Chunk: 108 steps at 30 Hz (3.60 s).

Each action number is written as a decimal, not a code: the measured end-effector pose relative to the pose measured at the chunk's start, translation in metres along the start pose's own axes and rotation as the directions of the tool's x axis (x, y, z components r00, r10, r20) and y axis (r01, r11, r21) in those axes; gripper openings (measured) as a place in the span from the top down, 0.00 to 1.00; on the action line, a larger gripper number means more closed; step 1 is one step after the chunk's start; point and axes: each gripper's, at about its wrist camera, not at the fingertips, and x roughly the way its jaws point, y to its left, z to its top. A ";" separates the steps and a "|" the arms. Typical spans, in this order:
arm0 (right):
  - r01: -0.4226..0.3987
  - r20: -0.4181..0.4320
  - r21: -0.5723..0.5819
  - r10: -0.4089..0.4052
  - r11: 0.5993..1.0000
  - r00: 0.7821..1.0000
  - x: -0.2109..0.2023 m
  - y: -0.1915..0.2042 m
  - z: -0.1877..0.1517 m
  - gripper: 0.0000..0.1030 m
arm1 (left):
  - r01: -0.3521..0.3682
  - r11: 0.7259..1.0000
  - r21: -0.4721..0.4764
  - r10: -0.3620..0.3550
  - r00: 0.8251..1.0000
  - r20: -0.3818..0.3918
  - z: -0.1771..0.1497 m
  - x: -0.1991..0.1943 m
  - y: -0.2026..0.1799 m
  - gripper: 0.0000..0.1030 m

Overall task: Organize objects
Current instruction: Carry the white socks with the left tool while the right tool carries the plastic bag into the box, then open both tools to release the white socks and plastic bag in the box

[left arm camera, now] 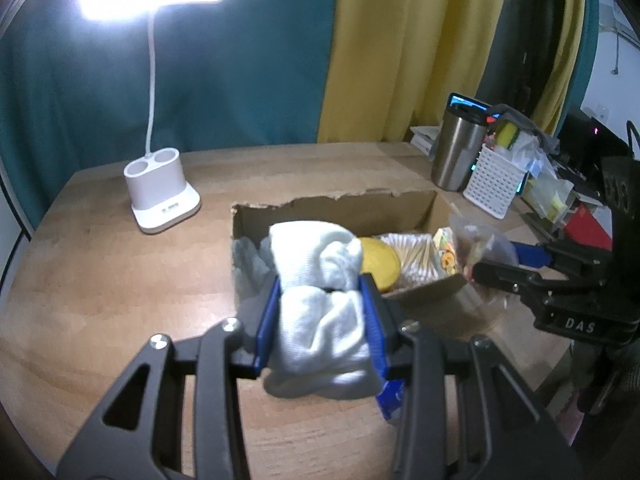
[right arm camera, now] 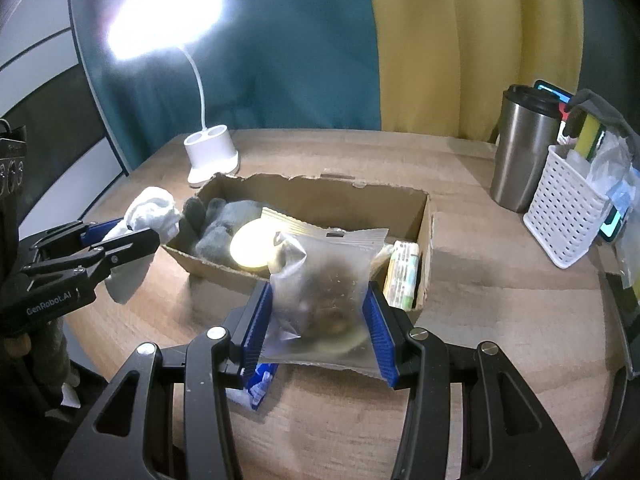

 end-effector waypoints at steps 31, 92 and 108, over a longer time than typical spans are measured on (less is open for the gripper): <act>-0.010 -0.032 0.010 0.010 1.000 0.999 0.040 -0.022 0.032 0.52 | 0.002 0.999 -0.048 -0.004 0.999 -0.040 0.029 0.058 0.012 0.61; -0.082 -0.116 0.037 0.086 0.996 0.990 0.098 -0.003 0.072 0.30 | 0.007 0.986 -0.165 -0.013 0.999 -0.036 0.030 0.063 0.064 0.38; -0.054 -0.111 0.018 0.056 0.998 0.992 0.082 0.001 0.066 0.29 | 0.007 0.986 -0.169 -0.011 1.000 -0.027 0.022 0.049 0.061 0.38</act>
